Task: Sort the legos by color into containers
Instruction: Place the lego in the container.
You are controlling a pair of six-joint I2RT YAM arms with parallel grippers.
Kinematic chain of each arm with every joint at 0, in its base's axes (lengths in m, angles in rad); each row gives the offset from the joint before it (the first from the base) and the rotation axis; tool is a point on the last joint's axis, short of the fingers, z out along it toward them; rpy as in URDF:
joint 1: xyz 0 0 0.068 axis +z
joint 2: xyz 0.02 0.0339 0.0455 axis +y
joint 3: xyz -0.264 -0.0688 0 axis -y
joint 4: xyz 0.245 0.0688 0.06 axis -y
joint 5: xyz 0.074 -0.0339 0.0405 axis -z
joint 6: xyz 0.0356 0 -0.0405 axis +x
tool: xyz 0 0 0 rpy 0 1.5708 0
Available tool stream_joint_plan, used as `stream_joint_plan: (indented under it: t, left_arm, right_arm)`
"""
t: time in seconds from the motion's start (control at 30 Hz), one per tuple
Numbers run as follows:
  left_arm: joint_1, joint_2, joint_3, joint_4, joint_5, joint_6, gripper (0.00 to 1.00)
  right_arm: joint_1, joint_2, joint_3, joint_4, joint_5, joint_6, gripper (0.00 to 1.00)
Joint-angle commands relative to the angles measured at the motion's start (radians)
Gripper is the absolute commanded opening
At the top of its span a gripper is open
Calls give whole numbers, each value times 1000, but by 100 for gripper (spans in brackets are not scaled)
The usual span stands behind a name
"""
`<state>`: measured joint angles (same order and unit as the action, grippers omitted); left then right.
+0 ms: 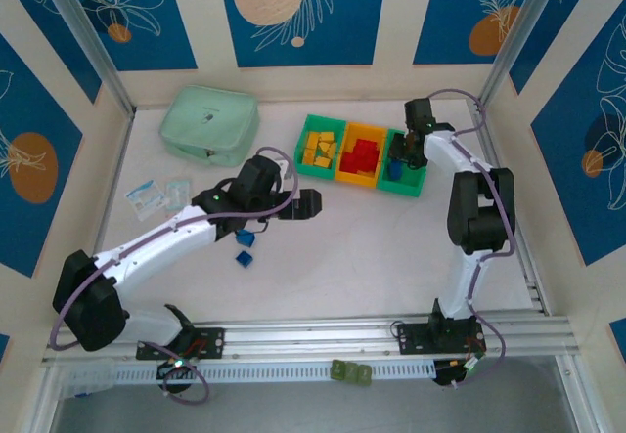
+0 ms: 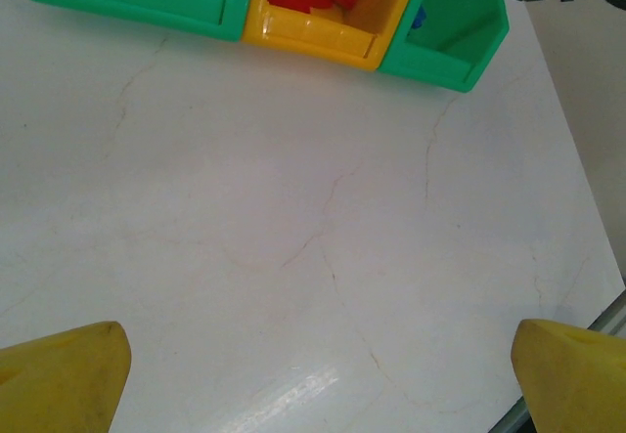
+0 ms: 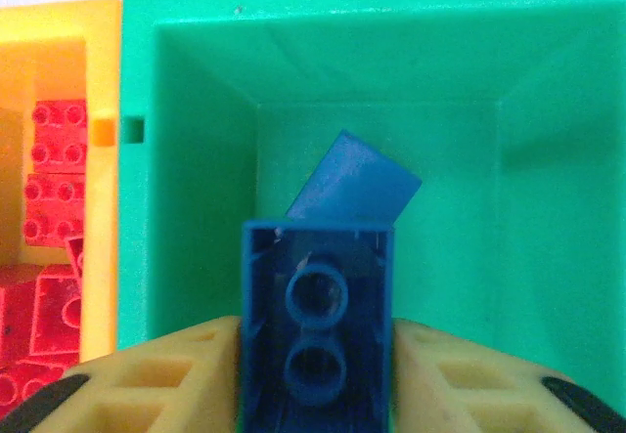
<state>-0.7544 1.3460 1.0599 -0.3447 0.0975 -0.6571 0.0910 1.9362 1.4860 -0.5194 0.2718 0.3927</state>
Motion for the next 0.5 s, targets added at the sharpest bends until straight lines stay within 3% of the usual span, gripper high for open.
stream_joint_plan:
  t: [0.0, 0.23, 0.47]
  left_arm:
    - [-7, 4, 41, -15, 0, 31, 99]
    - [-6, -13, 30, -18, -27, 38, 99]
    - [10, -65, -10, -54, -73, 47, 99]
  right_arm:
    - [-2, -32, 26, -8, -39, -12, 48]
    - [40, -153, -51, 11, -36, -7, 59]
    - [175, -282, -177, -2, -21, 12, 65]
